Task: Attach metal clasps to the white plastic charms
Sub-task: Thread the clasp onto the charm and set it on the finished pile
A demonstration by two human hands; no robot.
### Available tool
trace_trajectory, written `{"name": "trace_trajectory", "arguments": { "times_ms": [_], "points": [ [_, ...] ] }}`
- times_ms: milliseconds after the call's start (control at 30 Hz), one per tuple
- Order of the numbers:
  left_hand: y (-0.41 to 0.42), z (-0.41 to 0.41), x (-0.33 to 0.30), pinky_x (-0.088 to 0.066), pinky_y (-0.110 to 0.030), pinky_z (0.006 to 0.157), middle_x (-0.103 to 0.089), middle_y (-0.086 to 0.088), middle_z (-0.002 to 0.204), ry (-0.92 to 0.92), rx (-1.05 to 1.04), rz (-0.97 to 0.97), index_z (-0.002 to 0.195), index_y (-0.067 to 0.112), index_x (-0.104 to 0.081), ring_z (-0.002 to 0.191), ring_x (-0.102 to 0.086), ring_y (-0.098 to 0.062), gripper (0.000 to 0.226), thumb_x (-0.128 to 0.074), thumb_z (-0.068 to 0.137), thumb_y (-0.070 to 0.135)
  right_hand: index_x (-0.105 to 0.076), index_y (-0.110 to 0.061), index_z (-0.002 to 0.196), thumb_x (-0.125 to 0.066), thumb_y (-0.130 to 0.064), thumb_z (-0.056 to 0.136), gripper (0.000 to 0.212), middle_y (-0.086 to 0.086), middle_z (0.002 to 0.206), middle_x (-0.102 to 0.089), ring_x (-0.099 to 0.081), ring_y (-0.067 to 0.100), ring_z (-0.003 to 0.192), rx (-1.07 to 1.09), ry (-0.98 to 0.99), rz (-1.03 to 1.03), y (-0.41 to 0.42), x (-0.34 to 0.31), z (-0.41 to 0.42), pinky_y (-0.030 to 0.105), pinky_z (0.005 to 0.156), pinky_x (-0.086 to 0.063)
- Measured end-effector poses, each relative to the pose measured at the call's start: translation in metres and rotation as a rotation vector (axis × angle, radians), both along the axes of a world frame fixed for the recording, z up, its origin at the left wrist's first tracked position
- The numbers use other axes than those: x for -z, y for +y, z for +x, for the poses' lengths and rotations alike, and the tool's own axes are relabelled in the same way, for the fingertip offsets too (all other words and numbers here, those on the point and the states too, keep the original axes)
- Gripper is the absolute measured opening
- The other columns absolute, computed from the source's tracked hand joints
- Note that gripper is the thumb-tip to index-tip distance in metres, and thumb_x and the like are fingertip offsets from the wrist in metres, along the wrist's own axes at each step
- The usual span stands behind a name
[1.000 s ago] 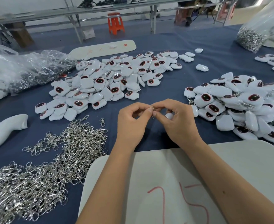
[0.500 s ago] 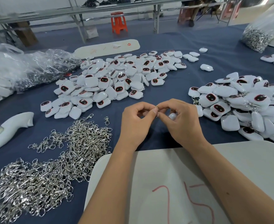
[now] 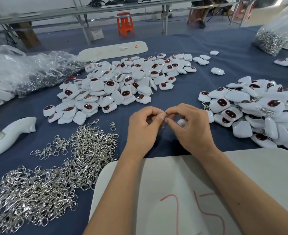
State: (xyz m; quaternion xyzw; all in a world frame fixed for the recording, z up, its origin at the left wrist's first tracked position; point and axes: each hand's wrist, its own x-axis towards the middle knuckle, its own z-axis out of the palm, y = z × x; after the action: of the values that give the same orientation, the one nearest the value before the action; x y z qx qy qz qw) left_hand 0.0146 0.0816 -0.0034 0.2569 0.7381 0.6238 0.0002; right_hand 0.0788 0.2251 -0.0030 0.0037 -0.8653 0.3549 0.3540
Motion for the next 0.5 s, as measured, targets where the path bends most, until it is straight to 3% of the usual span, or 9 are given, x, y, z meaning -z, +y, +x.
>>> {"name": "trace_trajectory", "arguments": {
  "times_ms": [267, 500],
  "points": [
    [-0.0016, -0.0037, 0.0021, -0.060, -0.029, 0.074, -0.073, 0.001, 0.078, -0.084, 0.038, 0.015, 0.086, 0.008, -0.073, 0.068, -0.067, -0.010, 0.019, -0.061, 0.098, 0.000, -0.079, -0.014, 0.088, -0.082, -0.006, 0.084, 0.010, -0.006, 0.078, -0.071, -0.067, 0.011, 0.075, -0.008, -0.008, 0.027, -0.0004, -0.0013, 0.0013, 0.033, 0.075, -0.054],
    [0.0030, 0.0013, 0.0013, -0.060, -0.048, 0.082, -0.071, -0.007, 0.079, -0.048, -0.005, -0.039, 0.089, 0.002, -0.069, 0.070, -0.065, -0.014, 0.016, -0.057, 0.099, -0.001, -0.080, -0.016, 0.088, -0.082, -0.008, 0.084, 0.009, -0.010, 0.079, -0.071, -0.065, 0.006, 0.074, 0.004, -0.021, 0.048, -0.0006, -0.0009, 0.0017, 0.032, 0.075, -0.055]
  ]
}}
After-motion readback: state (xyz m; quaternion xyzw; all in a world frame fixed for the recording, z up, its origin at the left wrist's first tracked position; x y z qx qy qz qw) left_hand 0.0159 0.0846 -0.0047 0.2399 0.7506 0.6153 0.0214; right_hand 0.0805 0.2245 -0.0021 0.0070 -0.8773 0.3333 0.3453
